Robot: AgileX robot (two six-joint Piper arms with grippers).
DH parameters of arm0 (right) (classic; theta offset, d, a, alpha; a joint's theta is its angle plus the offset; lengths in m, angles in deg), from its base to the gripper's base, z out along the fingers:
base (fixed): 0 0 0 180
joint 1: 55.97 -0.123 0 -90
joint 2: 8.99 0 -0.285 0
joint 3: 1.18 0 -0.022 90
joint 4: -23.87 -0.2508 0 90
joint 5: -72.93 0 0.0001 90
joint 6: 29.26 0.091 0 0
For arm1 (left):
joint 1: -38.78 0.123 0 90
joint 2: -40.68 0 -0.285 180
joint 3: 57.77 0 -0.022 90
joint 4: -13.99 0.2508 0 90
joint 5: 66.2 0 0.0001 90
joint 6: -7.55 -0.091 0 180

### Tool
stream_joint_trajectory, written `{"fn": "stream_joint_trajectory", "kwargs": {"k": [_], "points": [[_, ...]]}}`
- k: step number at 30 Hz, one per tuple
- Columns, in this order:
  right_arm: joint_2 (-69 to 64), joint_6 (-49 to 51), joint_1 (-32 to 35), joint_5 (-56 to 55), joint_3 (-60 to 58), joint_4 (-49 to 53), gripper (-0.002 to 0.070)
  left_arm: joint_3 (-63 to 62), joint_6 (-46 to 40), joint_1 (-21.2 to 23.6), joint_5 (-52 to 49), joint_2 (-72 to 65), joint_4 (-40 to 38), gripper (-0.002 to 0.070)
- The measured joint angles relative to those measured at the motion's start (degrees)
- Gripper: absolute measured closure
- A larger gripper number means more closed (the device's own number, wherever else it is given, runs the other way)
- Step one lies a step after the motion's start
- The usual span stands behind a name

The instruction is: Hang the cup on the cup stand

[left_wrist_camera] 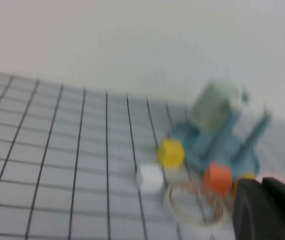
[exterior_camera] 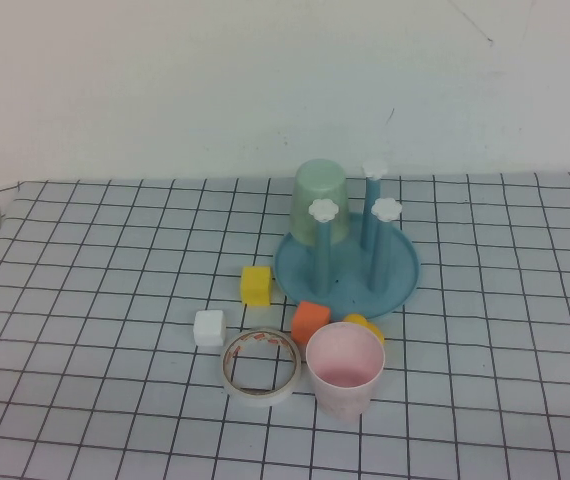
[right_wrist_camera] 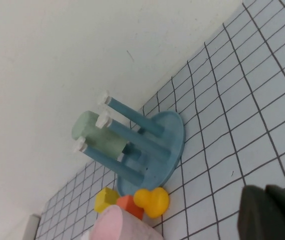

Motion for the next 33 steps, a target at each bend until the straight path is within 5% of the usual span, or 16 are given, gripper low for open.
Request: {"fn": "stream_joint_trajectory", "kwargs": {"k": [5,15,26,33], "points": [[0.0,-3.3,0.0,0.9,0.0,0.0,0.0678,-18.3,-11.3,0.0,-20.0,-19.0,9.1,0.0677],[0.0,-4.0,0.0,2.0,0.0,0.0,0.0678,-42.3,-26.9,-1.3,-36.8,-49.1,12.2,0.0677],[0.0,-4.1,0.0,2.7,0.0,0.0,0.0678,-62.6,-10.5,-24.6,-43.9,-73.3,35.3,0.0677],[0.0,-4.1,0.0,2.9,0.0,0.0,0.0678,-71.3,-4.0,-34.9,-43.8,-87.1,38.3,0.0661]]}}
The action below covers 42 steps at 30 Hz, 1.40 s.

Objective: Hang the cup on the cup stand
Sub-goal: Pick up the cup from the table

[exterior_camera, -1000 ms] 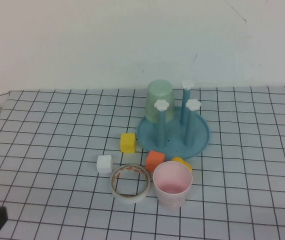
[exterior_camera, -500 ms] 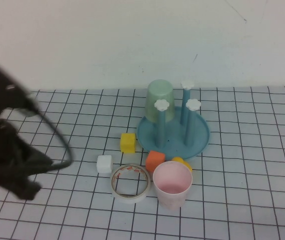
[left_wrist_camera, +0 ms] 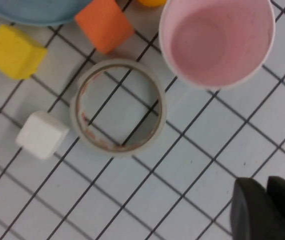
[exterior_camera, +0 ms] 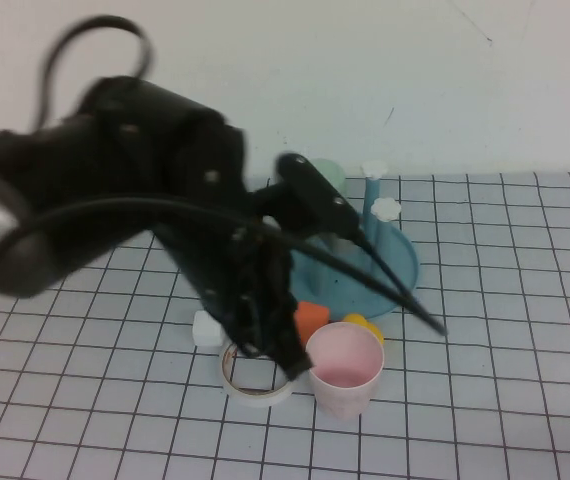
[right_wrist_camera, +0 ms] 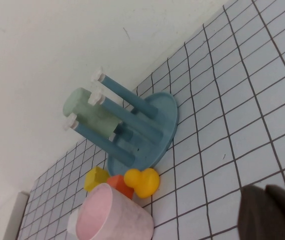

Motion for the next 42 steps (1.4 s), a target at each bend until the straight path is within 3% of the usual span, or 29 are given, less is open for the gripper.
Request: {"fn": "stream_joint_trajectory", "kwargs": {"k": [3,10,14,24,27,31,33,35,42], "points": [[0.0,0.0,0.0,0.1,0.0,0.0,0.0678,-2.6,2.2,-0.8,0.1,-4.8,0.0,0.0577],[0.0,-0.3,0.0,0.5,0.0,0.0,0.0678,-6.9,10.1,-1.1,3.5,-14.4,-1.4,0.0200],[0.0,-1.6,0.0,0.6,0.0,-0.3,0.0678,-8.2,13.2,-1.1,6.8,-18.1,-1.4,0.0148],[0.0,-2.8,0.0,0.6,0.0,-1.0,0.0678,-9.6,17.9,-1.0,11.0,-25.6,-1.4,0.0193],[0.0,-2.8,0.0,0.6,0.0,-1.0,0.0678,-9.7,18.9,-1.0,11.1,-27.0,-1.0,0.0275],[0.0,-2.8,0.0,0.6,0.0,-1.0,0.0678,-9.7,19.5,-0.9,11.5,-28.0,0.9,0.0526],[0.0,-2.8,0.0,0.7,0.0,-1.0,0.0678,-9.7,19.5,-0.9,11.7,-28.0,1.7,0.0606],[0.0,-2.8,0.0,0.7,0.0,-1.1,0.0678,-9.7,19.6,-0.8,11.8,-28.0,1.7,0.0640],[0.0,-2.8,0.0,1.1,0.0,-1.2,0.0678,-9.7,18.3,-0.8,12.0,-25.8,3.2,0.0657]]}}
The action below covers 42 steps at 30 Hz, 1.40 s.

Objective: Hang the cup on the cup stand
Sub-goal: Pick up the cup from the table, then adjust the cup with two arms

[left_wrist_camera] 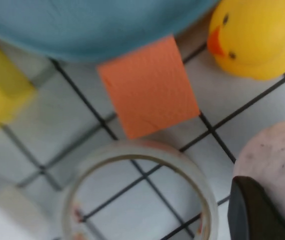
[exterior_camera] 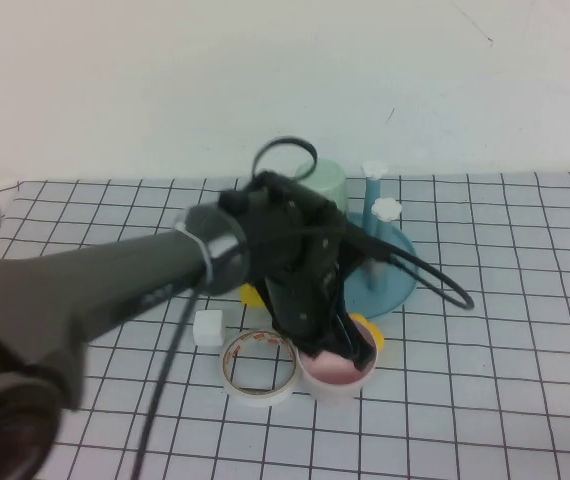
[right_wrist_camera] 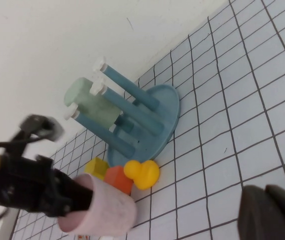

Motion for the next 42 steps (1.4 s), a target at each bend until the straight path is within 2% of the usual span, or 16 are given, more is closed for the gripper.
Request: {"fn": "stream_joint_trajectory", "kwargs": {"k": [4,9,15,20,25,32,37,42], "points": [[0.0,0.0,0.0,0.2,0.0,-0.1,0.0678,0.7,-3.3,0.1,0.7,6.3,0.9,0.0657],[0.0,0.0,0.0,2.0,0.0,-1.5,0.0678,8.5,-5.2,-0.4,8.5,19.6,1.1,0.0657],[0.0,0.0,0.0,3.5,0.0,-4.2,0.0678,26.4,-5.4,-0.4,25.5,35.7,1.0,0.0657],[0.0,-0.9,0.0,6.6,0.0,-11.8,0.0678,40.2,-5.5,-0.4,47.2,44.9,1.9,0.0657],[0.0,-5.8,0.0,12.8,0.0,-21.3,0.0678,47.5,-8.7,-0.4,65.0,46.3,2.7,0.0657],[0.0,-12.1,0.0,14.6,0.0,-34.6,0.0678,48.6,-12.8,-0.4,80.1,45.9,1.4,0.0657],[0.0,-19.0,0.0,13.9,0.0,-45.2,0.0678,48.6,-15.0,-0.4,86.5,45.9,-2.0,0.0657],[0.0,-21.5,0.0,13.0,0.0,-50.3,0.0670,48.6,-15.4,-0.4,86.9,45.9,-3.3,0.0657]]}}
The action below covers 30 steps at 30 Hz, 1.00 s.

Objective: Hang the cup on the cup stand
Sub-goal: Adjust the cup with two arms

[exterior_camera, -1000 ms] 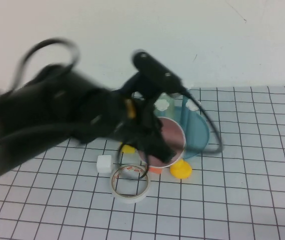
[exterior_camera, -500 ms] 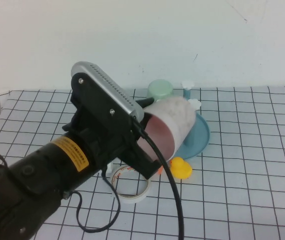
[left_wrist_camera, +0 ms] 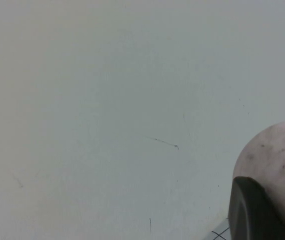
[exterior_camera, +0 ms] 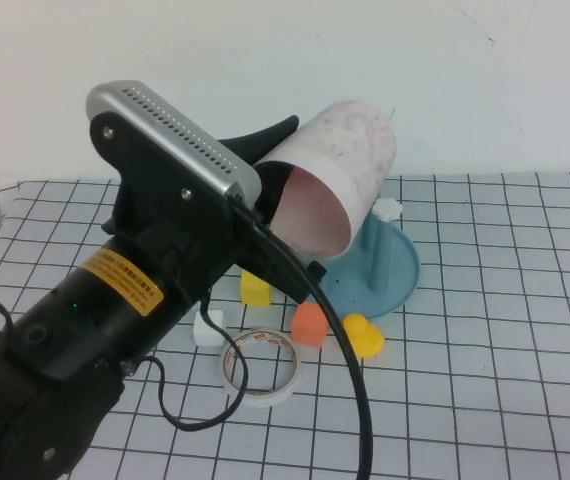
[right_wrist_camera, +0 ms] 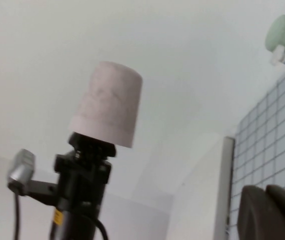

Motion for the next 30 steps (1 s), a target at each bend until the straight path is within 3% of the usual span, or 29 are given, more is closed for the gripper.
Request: {"fn": "stream_joint_trajectory", "kwargs": {"k": [5,14,19,21,30], "points": [[0.0,-0.2,0.0,-0.2,0.0,-4.1,0.0607,0.0,-0.4,0.0,-1.1,-0.4,-0.1,0.0657],[-0.6,-3.7,0.0,-2.3,7.7,-2.4,0.0419,0.1,2.3,0.0,-2.4,-4.0,0.0,0.0657],[-10.4,-6.1,0.0,-2.0,8.8,-3.0,0.0171,0.1,5.5,0.0,-0.6,-4.0,2.2,0.0657],[-16.3,-9.7,0.0,-1.1,9.9,-4.0,0.0106,0.1,6.1,0.0,0.0,-4.0,3.3,0.0657],[-50.8,-22.4,0.0,16.7,26.8,-4.3,0.0052,0.1,6.6,0.0,1.5,-4.0,5.7,0.0657]]}}
